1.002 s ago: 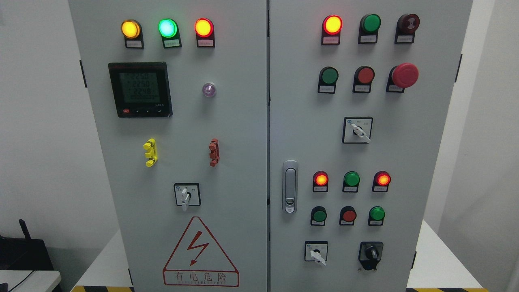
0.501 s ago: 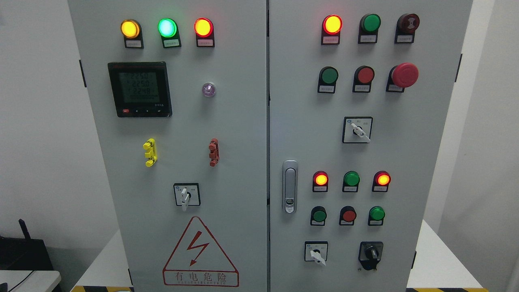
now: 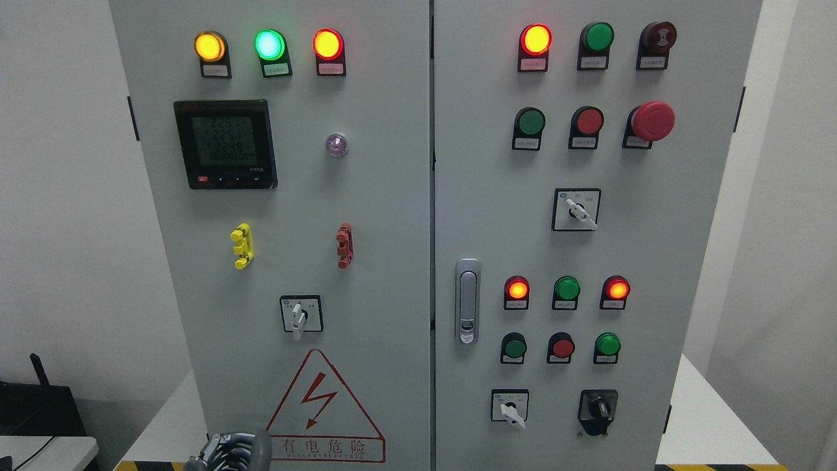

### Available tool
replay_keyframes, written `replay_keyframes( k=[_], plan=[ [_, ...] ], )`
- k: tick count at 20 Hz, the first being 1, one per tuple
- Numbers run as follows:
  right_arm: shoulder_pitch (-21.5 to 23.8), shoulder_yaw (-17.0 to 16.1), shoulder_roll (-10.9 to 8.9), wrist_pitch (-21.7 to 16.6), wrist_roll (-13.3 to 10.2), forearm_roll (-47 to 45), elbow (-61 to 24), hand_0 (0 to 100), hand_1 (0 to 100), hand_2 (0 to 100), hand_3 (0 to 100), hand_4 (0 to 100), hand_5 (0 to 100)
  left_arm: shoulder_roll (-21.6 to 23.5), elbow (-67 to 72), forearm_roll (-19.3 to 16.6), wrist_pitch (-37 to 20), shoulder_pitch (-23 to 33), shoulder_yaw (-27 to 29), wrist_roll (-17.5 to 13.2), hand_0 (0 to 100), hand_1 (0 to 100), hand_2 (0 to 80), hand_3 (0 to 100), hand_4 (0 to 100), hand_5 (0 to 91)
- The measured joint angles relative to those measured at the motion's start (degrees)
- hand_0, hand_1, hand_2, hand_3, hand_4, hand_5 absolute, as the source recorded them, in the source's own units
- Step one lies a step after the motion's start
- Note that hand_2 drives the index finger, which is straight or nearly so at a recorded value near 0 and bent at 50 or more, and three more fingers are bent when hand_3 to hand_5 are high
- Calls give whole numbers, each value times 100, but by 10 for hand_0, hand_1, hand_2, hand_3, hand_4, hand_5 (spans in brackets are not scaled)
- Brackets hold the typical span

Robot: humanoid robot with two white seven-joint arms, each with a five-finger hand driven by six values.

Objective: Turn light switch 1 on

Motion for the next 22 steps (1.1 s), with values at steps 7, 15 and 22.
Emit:
replay_keyframes(
  k=[7,15,22],
  plan=[
    [0,0,0,0,0,0,0,120,389,0,0,0,0,-145,-8,-126,425,-293,-255,234,123,426,538,800,819,697],
    [0,0,0,0,0,0,0,120,389,0,0,0,0,-254,-12,-315,846,-668,-393,319,115,454,524,795,822,706],
    [0,0,0,0,0,0,0,120,389,0,0,0,0,-313,-12,-426,945,-828,-414,383,122,491,507,762,808,706]
  ],
)
